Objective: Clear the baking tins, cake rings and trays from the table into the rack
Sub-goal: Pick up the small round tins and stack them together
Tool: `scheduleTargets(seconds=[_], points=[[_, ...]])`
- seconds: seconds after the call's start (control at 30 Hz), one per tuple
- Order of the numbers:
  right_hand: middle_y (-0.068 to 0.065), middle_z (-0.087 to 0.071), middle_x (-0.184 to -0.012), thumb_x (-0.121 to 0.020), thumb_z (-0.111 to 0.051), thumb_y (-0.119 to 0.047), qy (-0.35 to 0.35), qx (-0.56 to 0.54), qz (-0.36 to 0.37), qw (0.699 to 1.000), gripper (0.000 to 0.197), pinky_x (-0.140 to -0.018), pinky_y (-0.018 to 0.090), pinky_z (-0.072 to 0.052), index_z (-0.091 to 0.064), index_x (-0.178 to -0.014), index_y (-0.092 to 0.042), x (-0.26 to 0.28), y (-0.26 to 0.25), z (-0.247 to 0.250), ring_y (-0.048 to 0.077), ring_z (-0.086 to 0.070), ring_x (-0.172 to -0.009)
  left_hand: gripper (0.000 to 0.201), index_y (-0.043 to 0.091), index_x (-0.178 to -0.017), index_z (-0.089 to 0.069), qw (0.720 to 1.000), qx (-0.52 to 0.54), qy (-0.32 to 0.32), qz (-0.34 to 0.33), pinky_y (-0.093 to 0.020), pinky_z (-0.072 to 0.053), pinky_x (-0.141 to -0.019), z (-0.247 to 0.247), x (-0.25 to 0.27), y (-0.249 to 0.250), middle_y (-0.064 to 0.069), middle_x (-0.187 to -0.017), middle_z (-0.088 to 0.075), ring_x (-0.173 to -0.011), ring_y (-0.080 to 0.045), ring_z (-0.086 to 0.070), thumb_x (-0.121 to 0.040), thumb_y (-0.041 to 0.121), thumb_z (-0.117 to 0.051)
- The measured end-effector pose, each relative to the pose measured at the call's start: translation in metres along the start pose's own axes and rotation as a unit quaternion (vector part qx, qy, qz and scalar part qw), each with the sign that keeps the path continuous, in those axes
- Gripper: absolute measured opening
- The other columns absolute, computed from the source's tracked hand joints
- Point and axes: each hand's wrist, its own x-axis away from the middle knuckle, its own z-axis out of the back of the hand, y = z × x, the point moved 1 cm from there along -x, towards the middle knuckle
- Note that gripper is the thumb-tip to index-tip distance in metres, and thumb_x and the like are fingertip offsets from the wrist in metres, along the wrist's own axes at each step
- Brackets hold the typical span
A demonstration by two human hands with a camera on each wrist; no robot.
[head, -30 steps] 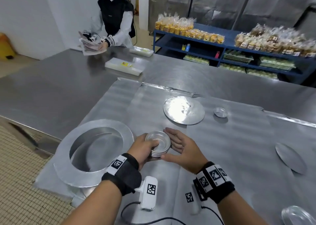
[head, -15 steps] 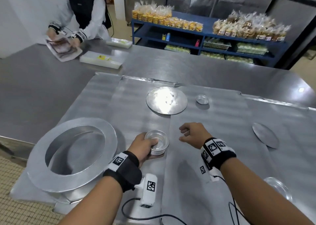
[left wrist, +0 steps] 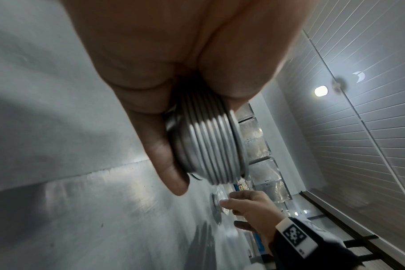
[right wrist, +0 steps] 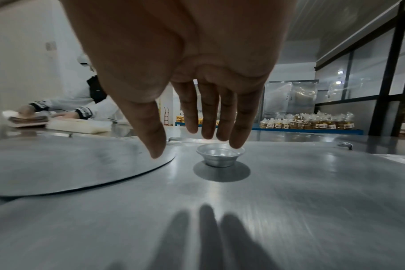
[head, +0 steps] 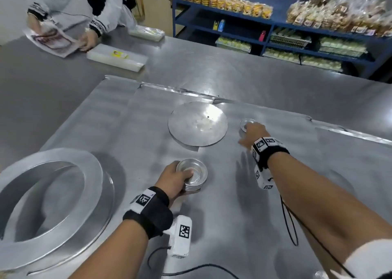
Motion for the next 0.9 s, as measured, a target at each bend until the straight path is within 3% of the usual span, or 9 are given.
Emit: scheduleTargets(seconds=[0.1,0.23,0.37,0.47,0.53,0.67,0.8,0.9], points=[[0.012,-0.053,-0.126,-0.084,-0.061,-0.044,-0.008,0.014,-0.044,0.999,0.056,-0.093,0.039,-0.046,-0.048,-0.129,-0.012,-0.033,0.014,-0.003,0.034,-0.049,-0.12,0.025,0.002,-0.117,-0.059,1.0,-0.006,0.011,0.005,-0.061,-0.057,-0.082,-0.008,-0.013,-0.004,-0.025,-0.106,-0.067,-0.091,-0.042,-0.068,-0.093,-0.004,-0.058],[0.012,-0.052,-0.121,-0.069,-0.074,-0.051,-0.056,0.01,-0.07,0.996,0.073,-0.092,0.039,-0.047,-0.047,-0.124,-0.011,-0.069,0.028,-0.006,0.034,-0.049,-0.121,0.027,0.003,-0.116,-0.061,1.0,-0.007,0.028,0.003,-0.066,-0.055,-0.083,-0.015,-0.027,-0.007,-0.027,-0.11,-0.067,-0.096,-0.046,-0.068,-0.09,0.0,-0.064],[0.012,-0.059,-0.107,-0.066,-0.084,-0.041,-0.068,-0.033,-0.07,0.995,0.058,-0.07,0.031,-0.045,-0.055,-0.102,-0.005,-0.073,0.031,-0.005,0.028,-0.057,-0.093,0.027,0.005,-0.112,-0.062,0.999,-0.007,0.032,0.004,-0.069,-0.053,-0.084,-0.014,-0.029,-0.013,-0.028,-0.112,-0.066,-0.097,-0.046,-0.067,-0.085,0.004,-0.069],[0.012,-0.063,-0.102,-0.065,-0.086,-0.037,-0.053,-0.064,-0.079,0.993,0.053,-0.065,0.029,-0.045,-0.061,-0.096,-0.002,-0.058,0.026,-0.001,0.025,-0.057,-0.083,0.027,0.009,-0.107,-0.064,0.999,-0.016,0.034,0.013,-0.071,-0.051,-0.085,-0.011,-0.026,-0.019,-0.028,-0.111,-0.067,-0.102,-0.05,-0.066,-0.081,0.01,-0.072],[0.012,-0.063,-0.11,-0.06,-0.088,-0.038,-0.039,-0.086,-0.072,0.993,0.062,-0.069,0.028,-0.047,-0.064,-0.106,-0.003,-0.042,0.018,0.002,0.026,-0.061,-0.092,0.025,0.009,-0.105,-0.064,0.999,-0.014,0.03,0.013,-0.07,-0.052,-0.084,-0.01,-0.02,-0.021,-0.029,-0.112,-0.066,-0.104,-0.051,-0.065,-0.081,0.008,-0.071],[0.009,-0.056,-0.131,-0.058,-0.092,-0.036,-0.02,-0.166,-0.032,0.985,0.09,-0.089,0.028,-0.047,-0.054,-0.134,-0.006,0.002,-0.009,0.01,0.026,-0.056,-0.12,0.021,0.003,-0.109,-0.061,1.0,0.001,0.016,0.015,-0.068,-0.053,-0.083,-0.004,-0.002,-0.023,-0.032,-0.115,-0.063,-0.106,-0.052,-0.063,-0.089,-0.003,-0.063],[0.006,-0.055,-0.133,-0.055,-0.092,-0.041,-0.013,-0.21,0.027,0.977,0.093,-0.095,0.029,-0.047,-0.056,-0.135,-0.011,0.065,-0.043,0.022,0.022,-0.054,-0.121,0.02,0.001,-0.111,-0.06,1.0,0.014,-0.002,0.016,-0.056,-0.06,-0.074,0.005,0.017,-0.024,-0.032,-0.116,-0.062,-0.097,-0.046,-0.067,-0.092,-0.004,-0.059],[0.003,-0.055,-0.131,-0.056,-0.09,-0.045,-0.015,-0.216,0.073,0.973,0.091,-0.098,0.029,-0.045,-0.056,-0.135,-0.016,0.117,-0.066,0.025,0.019,-0.052,-0.123,0.021,0.005,-0.113,-0.061,0.999,0.029,-0.018,0.016,-0.046,-0.062,-0.067,0.012,0.035,-0.022,-0.023,-0.11,-0.064,-0.09,-0.034,-0.067,-0.092,0.008,-0.065]])
